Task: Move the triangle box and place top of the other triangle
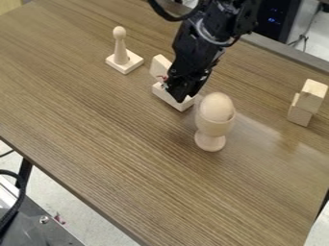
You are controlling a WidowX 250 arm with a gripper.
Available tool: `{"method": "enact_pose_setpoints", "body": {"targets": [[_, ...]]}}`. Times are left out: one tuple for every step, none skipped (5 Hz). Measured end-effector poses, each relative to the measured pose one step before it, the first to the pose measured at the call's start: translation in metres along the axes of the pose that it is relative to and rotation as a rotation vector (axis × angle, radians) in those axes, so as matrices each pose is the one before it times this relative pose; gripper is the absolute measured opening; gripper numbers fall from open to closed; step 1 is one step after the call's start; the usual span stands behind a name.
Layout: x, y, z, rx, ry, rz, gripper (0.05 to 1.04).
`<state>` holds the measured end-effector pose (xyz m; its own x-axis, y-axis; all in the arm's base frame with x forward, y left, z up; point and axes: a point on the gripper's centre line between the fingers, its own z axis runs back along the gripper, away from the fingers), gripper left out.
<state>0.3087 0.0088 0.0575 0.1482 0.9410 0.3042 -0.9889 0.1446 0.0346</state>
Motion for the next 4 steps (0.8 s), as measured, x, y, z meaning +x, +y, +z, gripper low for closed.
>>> {"method": "enact_pose_setpoints", "body": {"targets": [[-0.00161,-0.00299,-0.00441,0.0089,0.0017,-0.001,0.29],[-0.00119,-0.00522,-0.00063,-0.0006,0.01,0.0094,0.29],[-0.00005,0.00007,-0.00302,0.0157,0.0042,0.0056,0.29],[-0.00105,0.00018,0.0,0.0011,0.0066,0.0037,0.29]]}}
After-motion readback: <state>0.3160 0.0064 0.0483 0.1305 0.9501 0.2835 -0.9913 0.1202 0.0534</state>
